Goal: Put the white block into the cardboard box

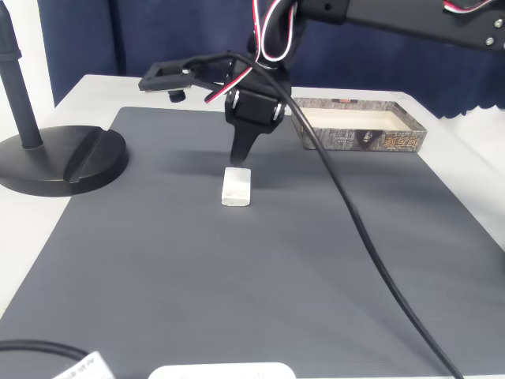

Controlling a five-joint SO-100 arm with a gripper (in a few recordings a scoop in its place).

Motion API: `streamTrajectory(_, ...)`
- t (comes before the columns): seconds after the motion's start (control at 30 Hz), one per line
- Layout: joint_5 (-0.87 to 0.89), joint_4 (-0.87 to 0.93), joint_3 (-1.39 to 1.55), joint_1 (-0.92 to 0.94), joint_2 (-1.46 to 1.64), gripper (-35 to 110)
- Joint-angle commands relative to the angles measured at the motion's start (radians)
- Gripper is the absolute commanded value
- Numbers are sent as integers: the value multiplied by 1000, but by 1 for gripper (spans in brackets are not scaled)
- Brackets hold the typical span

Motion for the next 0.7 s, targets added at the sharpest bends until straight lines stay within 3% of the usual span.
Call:
streamTrajectory(0.0,9,66,-137,2,0,-1)
streamTrajectory(0.67,52,156,-364,-11,-135,-1)
